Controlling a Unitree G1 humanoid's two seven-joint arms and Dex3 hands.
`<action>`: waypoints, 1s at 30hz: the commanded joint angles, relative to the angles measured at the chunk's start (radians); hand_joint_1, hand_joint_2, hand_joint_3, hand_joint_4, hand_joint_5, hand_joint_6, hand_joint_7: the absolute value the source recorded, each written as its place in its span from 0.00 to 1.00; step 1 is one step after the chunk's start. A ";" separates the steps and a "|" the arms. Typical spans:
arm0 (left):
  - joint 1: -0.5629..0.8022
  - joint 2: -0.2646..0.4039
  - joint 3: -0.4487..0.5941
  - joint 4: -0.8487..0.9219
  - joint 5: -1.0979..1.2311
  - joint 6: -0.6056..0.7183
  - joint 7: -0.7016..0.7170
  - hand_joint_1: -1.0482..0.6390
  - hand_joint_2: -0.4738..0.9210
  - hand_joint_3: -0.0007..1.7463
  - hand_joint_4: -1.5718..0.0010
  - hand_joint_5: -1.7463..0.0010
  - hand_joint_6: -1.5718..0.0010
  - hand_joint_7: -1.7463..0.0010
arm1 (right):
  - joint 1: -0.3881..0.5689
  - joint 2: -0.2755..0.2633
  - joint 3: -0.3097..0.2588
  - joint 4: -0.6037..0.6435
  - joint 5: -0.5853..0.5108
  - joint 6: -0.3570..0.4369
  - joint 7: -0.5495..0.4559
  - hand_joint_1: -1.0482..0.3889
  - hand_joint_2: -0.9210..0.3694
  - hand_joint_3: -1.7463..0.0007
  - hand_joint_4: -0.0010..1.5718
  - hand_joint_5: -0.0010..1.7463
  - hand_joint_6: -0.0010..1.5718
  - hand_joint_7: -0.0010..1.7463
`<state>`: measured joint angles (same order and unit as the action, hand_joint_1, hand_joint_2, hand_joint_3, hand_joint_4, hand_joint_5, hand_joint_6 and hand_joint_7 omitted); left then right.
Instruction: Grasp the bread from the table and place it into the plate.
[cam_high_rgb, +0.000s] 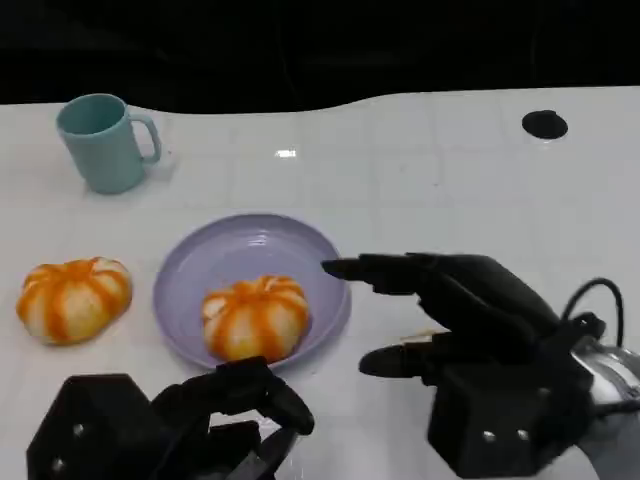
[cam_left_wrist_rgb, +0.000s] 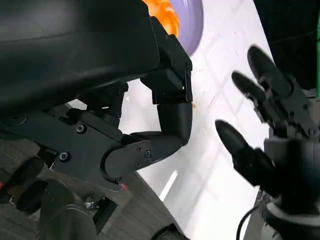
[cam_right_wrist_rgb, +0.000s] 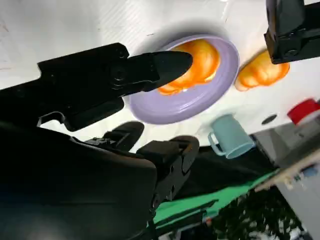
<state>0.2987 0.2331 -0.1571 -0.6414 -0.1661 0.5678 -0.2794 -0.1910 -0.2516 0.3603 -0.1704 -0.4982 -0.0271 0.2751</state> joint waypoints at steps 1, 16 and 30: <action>0.001 0.011 0.005 0.006 0.000 -0.016 -0.002 0.43 0.92 0.43 0.55 0.00 0.62 0.16 | 0.083 -0.034 -0.073 -0.024 0.058 -0.082 -0.048 0.46 0.01 0.96 0.34 0.62 0.46 0.17; -0.001 0.016 0.005 0.020 -0.001 -0.023 -0.005 0.43 0.97 0.36 0.55 0.00 0.61 0.16 | 0.291 -0.121 -0.226 -0.092 0.038 -0.256 -0.146 0.63 0.46 0.30 0.59 0.96 0.58 0.67; 0.003 0.024 0.014 0.014 -0.010 -0.026 -0.012 0.42 0.98 0.34 0.55 0.00 0.61 0.17 | 0.445 -0.073 -0.285 -0.173 -0.017 -0.218 -0.226 0.67 0.46 0.34 0.57 1.00 0.56 0.73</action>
<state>0.2942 0.2411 -0.1565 -0.6225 -0.1665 0.5457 -0.2814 0.2381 -0.3405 0.0921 -0.3332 -0.5134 -0.2625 0.0731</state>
